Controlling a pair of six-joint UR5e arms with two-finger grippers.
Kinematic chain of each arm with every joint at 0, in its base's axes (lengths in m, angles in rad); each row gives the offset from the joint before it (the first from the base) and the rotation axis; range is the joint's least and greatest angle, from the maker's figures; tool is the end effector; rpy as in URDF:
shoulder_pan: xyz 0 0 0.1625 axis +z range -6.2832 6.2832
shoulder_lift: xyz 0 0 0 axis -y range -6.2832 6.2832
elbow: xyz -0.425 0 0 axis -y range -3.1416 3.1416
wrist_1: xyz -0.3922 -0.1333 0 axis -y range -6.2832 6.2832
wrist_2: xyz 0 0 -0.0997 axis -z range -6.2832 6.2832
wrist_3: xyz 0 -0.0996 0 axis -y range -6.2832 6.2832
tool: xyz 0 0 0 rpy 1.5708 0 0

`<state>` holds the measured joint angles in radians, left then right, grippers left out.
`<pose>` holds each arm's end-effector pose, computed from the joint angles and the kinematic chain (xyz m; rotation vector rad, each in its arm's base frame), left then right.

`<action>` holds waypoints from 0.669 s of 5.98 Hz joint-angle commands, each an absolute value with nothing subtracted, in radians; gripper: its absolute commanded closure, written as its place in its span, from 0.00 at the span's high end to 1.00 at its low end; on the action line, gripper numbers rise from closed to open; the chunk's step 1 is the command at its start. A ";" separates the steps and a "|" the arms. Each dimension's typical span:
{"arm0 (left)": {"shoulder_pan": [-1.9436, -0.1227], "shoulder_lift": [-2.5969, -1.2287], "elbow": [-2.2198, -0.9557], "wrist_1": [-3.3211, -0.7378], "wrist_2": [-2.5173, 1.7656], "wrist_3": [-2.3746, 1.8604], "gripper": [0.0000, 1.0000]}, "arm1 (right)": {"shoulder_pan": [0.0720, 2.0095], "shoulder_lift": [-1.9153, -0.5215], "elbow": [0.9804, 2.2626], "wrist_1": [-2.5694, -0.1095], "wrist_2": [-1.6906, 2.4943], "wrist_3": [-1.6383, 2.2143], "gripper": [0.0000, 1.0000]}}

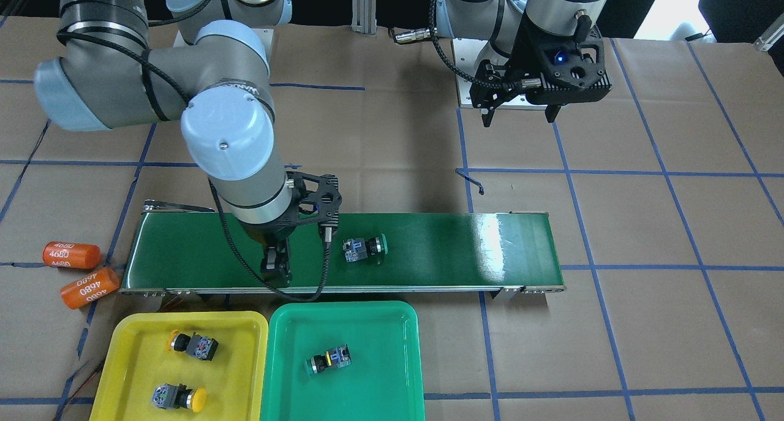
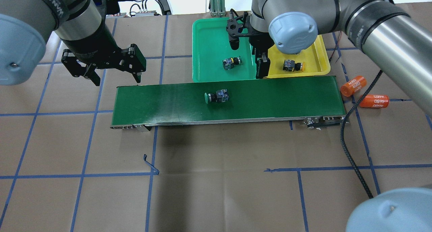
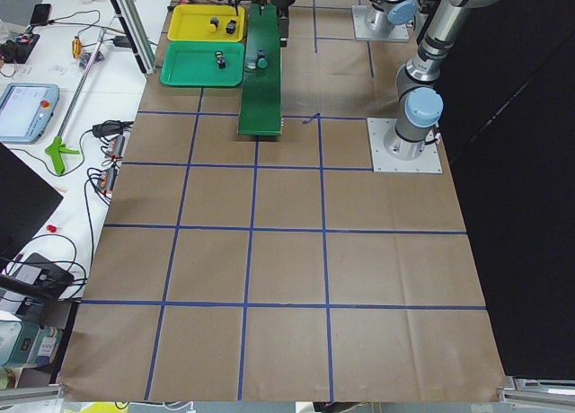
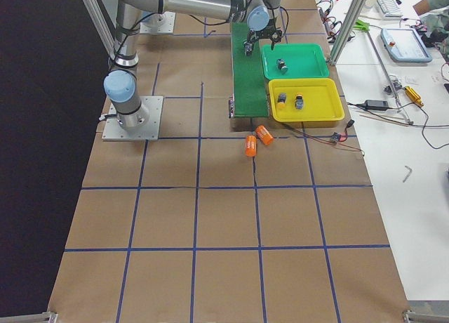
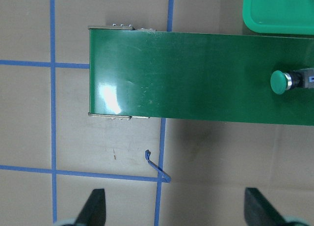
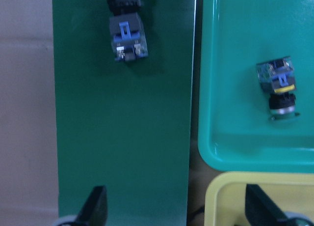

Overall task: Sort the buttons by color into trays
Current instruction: 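Lower the right gripper onto the green button on the belt and grasp it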

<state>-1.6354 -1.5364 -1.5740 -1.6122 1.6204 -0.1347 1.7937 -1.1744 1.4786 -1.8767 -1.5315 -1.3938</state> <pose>-0.1588 -0.4668 0.4990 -0.1079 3.0893 0.0081 0.2749 -0.5920 0.3377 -2.2487 2.1477 -0.0360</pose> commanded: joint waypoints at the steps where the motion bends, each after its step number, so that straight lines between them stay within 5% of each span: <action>1: -1.643 -1.548 -1.575 -1.598 1.609 -0.135 0.98 | 1.879 -1.146 1.617 -2.125 -1.500 -1.344 1.00; 3: -1.646 -1.555 -1.575 -1.554 1.570 -0.133 0.98 | 1.865 -1.144 1.731 -2.297 -1.518 -1.367 1.00; 4: -1.649 -1.560 -1.575 -1.552 1.568 -0.133 0.98 | 1.847 -1.146 1.744 -2.296 -1.522 -1.367 0.90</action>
<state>-1.6465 -1.5544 -1.5747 -1.5624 1.5771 -0.1336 1.8623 -1.1444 1.7202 -2.2760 -1.5158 -1.3640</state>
